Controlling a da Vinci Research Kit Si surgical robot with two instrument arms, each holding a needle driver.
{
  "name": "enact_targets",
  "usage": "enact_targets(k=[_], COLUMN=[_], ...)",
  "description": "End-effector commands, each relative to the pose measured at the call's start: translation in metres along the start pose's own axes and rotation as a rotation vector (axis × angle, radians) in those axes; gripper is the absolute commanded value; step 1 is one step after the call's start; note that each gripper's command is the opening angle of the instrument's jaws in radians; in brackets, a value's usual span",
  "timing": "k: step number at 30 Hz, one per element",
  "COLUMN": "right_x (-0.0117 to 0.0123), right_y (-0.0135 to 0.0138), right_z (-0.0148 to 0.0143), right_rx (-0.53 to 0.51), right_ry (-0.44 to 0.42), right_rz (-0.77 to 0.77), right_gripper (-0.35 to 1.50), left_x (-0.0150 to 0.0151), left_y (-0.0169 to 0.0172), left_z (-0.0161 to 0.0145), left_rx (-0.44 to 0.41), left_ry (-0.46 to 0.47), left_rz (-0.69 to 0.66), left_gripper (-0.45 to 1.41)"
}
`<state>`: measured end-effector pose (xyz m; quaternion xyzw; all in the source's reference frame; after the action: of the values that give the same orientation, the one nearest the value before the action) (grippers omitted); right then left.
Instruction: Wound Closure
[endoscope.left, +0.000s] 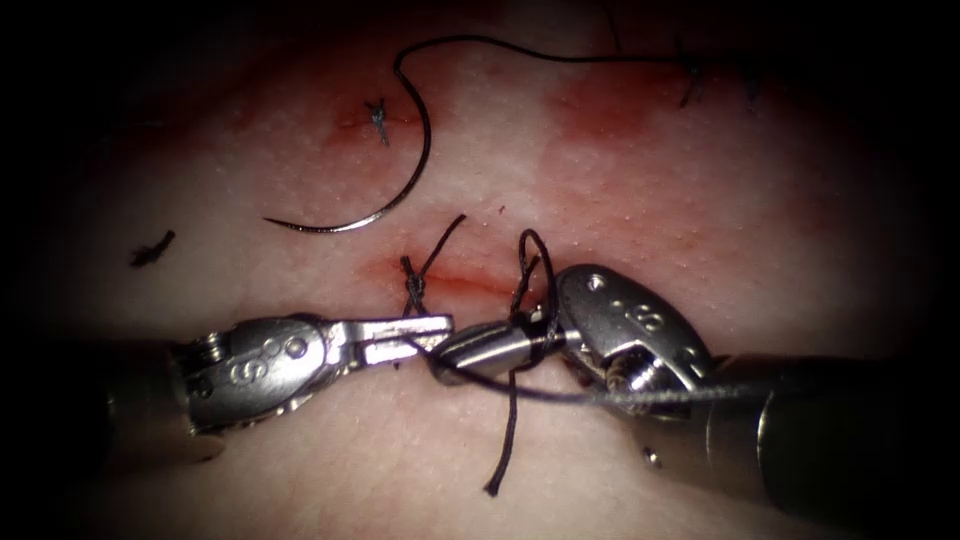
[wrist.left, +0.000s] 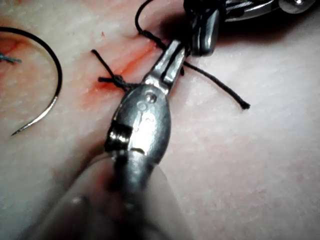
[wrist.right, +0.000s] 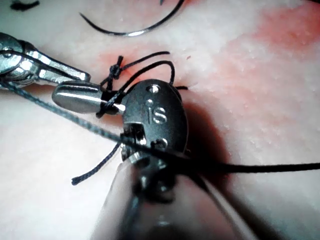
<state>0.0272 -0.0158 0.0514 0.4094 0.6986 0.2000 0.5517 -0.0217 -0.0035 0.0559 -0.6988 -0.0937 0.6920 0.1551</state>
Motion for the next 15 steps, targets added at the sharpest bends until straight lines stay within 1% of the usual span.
enact_targets(k=[1,2,3,4,5,6,8,10,11,12,14,15], right_x=[-0.0009,-0.0009,-0.0009,-0.0009,-0.0011,-0.0011,-0.0012,-0.0015,-0.0016,-0.0016,-0.0018,-0.002], right_y=[0.0,-0.0001,-0.0001,-0.0002,-0.0004,-0.0004,-0.0007,-0.0012,-0.0015,-0.0015,-0.0018,-0.002], right_z=[0.0003,0.0003,0.0003,0.0003,0.0006,0.0006,0.0009,0.0015,0.0017,0.0017,0.002,0.0023], right_rx=[0.055,0.078,0.078,0.102,0.171,0.171,0.238,0.286,0.298,0.298,0.309,0.309], right_ry=[-0.059,-0.082,-0.082,-0.108,-0.169,-0.169,-0.232,-0.326,-0.356,-0.356,-0.405,-0.432], right_rz=[-0.015,-0.026,-0.026,-0.032,-0.077,-0.077,-0.104,-0.136,-0.151,-0.151,-0.162,-0.173], right_gripper=[-0.35,-0.35,-0.35,-0.35,-0.18,-0.18,0.07,0.41,0.49,0.49,0.56,0.64], left_x=[-0.0007,-0.0006,-0.0006,-0.0006,-0.0006,-0.0006,-0.0007,-0.0006,-0.0006,-0.0006,-0.0006,-0.0006], left_y=[-0.0001,-0.0002,-0.0002,-0.0003,-0.0004,-0.0004,-0.0003,-0.0001,0.0,0.0,0.0001,0.0002], left_z=[0.0008,0.0009,0.0009,0.0011,0.0013,0.0013,0.0015,0.0017,0.0017,0.0017,0.0017,0.0017], left_rx=[-0.011,-0.012,-0.012,-0.016,-0.022,-0.022,-0.026,-0.033,-0.035,-0.035,-0.038,-0.038], left_ry=[-0.002,-0.001,-0.001,0.001,-0.006,-0.006,-0.007,-0.004,-0.004,-0.004,-0.006,-0.005], left_rz=[-0.002,-0.003,-0.003,-0.004,-0.004,-0.004,-0.004,-0.003,-0.002,-0.002,-0.003,-0.003], left_gripper=[-0.45,-0.45,-0.45,-0.45,-0.45,-0.45,-0.45,-0.45,-0.45,-0.45,-0.45,-0.45])
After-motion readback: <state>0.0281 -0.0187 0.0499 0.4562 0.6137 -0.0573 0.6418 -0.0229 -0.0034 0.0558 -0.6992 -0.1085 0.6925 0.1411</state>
